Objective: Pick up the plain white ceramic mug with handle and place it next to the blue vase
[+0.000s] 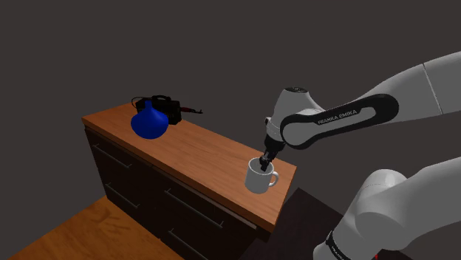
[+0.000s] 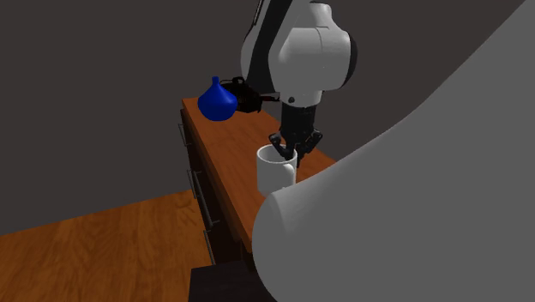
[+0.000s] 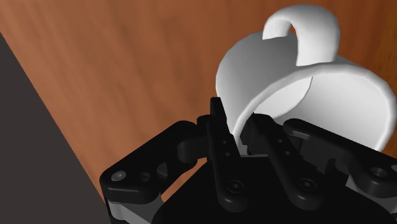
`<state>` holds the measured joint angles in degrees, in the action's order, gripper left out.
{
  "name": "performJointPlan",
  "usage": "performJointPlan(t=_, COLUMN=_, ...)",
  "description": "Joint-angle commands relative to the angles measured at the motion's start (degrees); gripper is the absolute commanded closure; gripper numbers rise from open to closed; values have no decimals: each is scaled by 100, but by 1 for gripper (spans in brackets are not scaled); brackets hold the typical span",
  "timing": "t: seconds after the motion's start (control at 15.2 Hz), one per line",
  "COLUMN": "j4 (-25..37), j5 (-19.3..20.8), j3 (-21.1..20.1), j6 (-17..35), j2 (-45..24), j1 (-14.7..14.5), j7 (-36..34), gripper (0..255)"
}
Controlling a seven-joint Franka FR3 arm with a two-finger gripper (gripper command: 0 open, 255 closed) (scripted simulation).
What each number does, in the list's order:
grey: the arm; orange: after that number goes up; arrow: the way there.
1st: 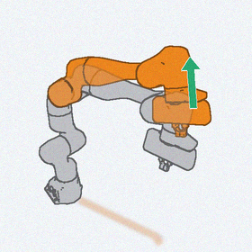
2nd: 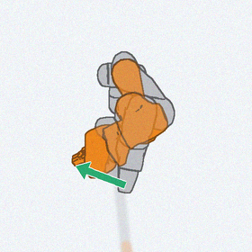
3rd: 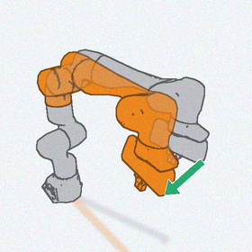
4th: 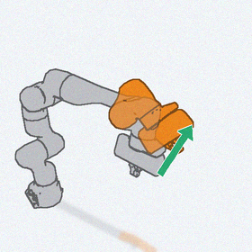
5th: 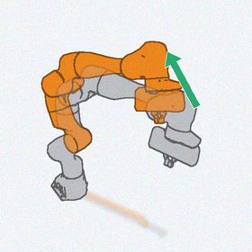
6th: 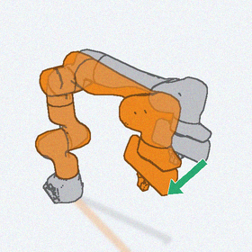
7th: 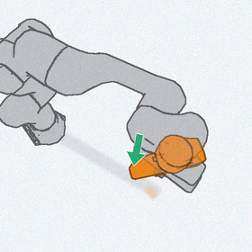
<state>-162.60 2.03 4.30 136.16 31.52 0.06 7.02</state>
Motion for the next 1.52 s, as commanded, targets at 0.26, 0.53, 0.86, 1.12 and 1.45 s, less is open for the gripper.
performJointPlan(t=0.26, j4=281, j5=-6, j3=-22, j6=-625, j2=344, j1=4, j7=-9, gripper=255)
performJointPlan(t=0.53, j4=490, j5=-11, j3=-37, j6=-1011, j2=521, j1=3, j7=-14, gripper=255)
performJointPlan(t=0.86, j4=779, j5=-21, j3=-54, j6=-1471, j2=693, j1=2, j7=-19, gripper=255)
performJointPlan(t=1.12, j4=1029, j5=-28, j3=-66, j6=-1822, j2=794, j1=-1, j7=-22, gripper=255)
performJointPlan(t=1.45, j4=1364, j5=-38, j3=-80, j6=-2242, j2=878, j1=-5, j7=-25, gripper=255)
